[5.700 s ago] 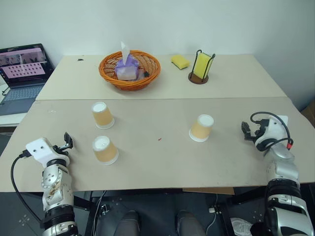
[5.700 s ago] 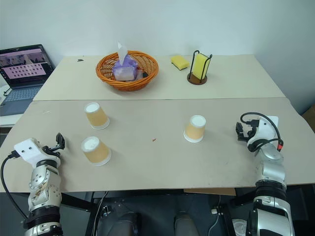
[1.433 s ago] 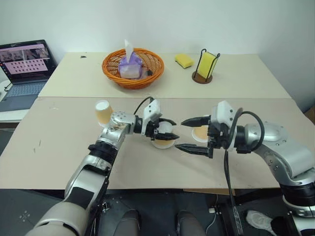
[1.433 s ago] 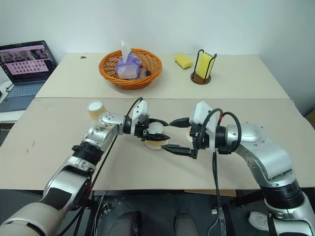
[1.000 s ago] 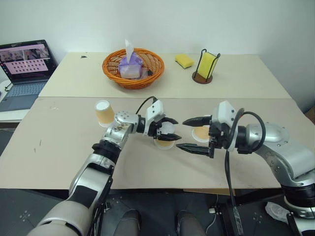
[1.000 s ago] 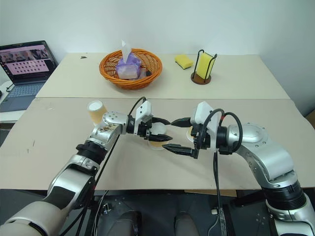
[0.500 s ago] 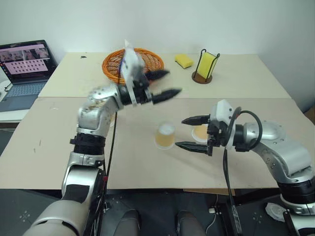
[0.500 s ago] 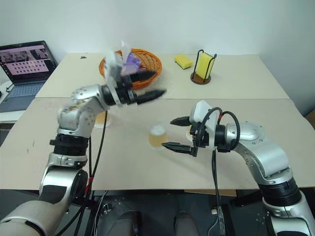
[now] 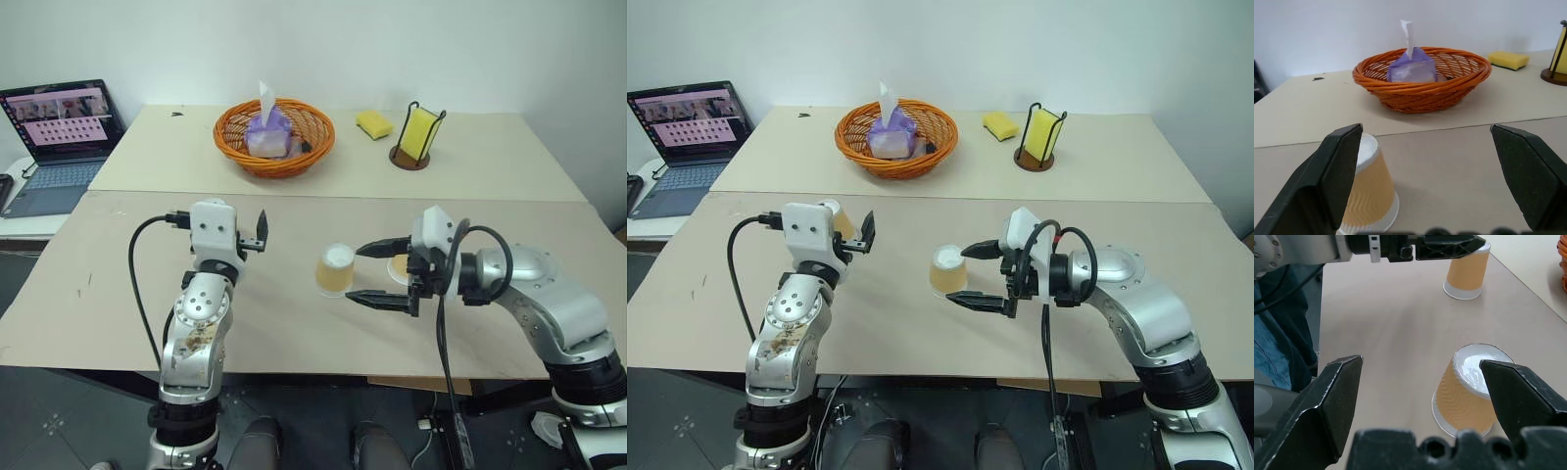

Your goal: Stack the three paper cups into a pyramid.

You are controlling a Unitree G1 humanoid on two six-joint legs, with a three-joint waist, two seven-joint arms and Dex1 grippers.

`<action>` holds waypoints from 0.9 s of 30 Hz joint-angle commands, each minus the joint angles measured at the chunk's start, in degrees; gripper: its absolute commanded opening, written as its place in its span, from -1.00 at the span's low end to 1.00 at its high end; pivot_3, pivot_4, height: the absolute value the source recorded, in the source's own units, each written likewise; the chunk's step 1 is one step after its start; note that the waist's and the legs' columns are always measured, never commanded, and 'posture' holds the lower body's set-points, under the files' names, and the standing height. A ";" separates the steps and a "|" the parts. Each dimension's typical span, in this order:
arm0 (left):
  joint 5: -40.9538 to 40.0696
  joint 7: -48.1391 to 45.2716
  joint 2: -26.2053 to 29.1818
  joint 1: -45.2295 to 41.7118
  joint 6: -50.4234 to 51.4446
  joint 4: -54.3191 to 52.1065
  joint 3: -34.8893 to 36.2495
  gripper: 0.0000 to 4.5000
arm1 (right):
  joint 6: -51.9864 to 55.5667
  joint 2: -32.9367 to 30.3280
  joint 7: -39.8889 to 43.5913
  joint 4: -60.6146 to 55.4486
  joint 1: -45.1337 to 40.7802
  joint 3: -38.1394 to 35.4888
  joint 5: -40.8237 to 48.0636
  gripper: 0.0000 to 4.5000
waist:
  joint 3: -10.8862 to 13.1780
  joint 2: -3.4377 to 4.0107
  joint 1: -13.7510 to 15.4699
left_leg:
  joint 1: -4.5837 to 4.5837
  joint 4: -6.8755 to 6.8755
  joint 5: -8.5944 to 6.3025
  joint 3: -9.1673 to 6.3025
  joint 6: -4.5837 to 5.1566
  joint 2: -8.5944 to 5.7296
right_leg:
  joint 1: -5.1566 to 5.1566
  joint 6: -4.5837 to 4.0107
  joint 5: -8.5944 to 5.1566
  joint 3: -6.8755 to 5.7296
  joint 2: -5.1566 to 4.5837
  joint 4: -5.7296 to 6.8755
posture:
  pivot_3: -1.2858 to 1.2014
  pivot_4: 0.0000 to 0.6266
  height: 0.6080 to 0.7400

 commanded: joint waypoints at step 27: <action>-6.83 2.52 2.34 -12.15 -8.43 24.01 10.75 0.98 | -0.56 1.12 -0.09 -1.68 -0.62 -1.39 0.00 1.00 | 0.00 -0.01 -0.36 | -0.08 -0.01 0.00 -0.03 0.00 0.00 | 0.00 0.01 0.01 -0.04 0.00 -0.15 | 0.03 -0.52 1.00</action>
